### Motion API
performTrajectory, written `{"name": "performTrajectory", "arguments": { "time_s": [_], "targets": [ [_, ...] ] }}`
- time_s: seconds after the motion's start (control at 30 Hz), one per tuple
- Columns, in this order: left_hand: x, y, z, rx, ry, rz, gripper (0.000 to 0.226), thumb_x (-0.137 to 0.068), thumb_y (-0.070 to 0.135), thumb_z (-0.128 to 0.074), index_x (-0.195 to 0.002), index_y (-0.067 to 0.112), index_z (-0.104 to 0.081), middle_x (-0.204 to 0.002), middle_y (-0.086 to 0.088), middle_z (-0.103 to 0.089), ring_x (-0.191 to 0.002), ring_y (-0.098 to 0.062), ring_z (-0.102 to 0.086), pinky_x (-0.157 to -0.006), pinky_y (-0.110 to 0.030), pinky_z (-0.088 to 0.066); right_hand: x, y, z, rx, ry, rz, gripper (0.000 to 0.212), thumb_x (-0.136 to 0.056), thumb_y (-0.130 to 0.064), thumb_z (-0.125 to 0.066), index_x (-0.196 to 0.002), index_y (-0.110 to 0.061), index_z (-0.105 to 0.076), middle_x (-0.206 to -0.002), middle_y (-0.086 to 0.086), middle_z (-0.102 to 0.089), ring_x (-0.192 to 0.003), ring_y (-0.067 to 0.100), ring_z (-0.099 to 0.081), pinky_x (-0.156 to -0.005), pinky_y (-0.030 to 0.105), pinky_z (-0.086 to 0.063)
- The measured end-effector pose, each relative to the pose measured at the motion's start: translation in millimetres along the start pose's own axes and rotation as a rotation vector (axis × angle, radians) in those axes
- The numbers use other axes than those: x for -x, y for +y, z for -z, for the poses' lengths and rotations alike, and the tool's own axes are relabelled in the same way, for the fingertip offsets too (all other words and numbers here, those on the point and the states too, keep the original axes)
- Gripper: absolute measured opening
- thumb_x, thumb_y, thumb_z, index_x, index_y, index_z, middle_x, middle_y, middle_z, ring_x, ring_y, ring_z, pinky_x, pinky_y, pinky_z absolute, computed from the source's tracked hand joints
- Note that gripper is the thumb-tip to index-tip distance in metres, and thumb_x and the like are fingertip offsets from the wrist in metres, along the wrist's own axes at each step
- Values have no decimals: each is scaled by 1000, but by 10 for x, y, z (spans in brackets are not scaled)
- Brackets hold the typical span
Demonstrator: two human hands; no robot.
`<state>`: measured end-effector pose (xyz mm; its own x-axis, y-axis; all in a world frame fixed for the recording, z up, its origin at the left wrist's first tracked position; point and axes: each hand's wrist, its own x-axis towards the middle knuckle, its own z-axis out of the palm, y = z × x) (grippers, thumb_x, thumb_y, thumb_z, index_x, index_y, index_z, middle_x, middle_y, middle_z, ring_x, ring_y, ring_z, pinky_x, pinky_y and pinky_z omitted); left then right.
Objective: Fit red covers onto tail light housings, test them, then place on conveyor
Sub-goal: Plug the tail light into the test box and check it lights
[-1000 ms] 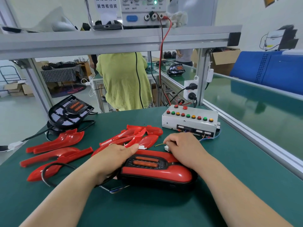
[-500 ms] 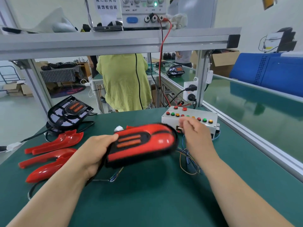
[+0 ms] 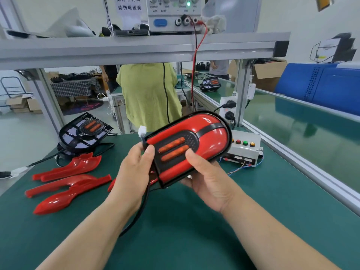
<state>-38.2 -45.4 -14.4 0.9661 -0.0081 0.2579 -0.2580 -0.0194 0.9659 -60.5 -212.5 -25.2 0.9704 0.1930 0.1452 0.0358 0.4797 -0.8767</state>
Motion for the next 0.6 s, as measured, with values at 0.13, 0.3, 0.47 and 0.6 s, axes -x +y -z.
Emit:
{"name": "performTrajectory", "arguments": {
  "time_s": [0.13,0.3,0.47,0.6],
  "targets": [
    [11,27,0,3,-164,12,30,-106,19,-41,-122,26,-66,-106,2,-75,-97,-18,-71,-84,-35,-55,4,-89,65,-223,-68,1,55,-78,-33,-73,-128,-10,-64,-133,18,-63,-117,28,-63,-91,44,-56],
    [-14,-42,70,-332,-99,-27,29,-96,5,-53,-79,20,-71,-49,11,-53,-43,-5,-44,-43,-12,-35,-3,-113,124,-402,-238,-31,66,-65,-27,-89,-124,-8,-68,-130,18,-64,-122,34,-60,-105,53,-46],
    [96,-102,-3,-538,-291,-88,32,-93,1,-59,-103,29,-71,-98,12,-74,-92,-8,-68,-87,-20,-52,6,-69,92,-387,-204,-52,63,-64,-26,-89,-122,-7,-70,-125,18,-67,-115,34,-65,-104,52,-48],
    [63,-48,43,-524,-416,-123,27,-99,39,-55,-119,57,-56,-111,36,-64,-107,13,-58,-92,-10,-41,-26,-235,247,-518,-102,74,64,-65,-23,-85,-123,-4,-68,-132,22,-62,-119,39,-61,-102,56,-47]
  ]
}}
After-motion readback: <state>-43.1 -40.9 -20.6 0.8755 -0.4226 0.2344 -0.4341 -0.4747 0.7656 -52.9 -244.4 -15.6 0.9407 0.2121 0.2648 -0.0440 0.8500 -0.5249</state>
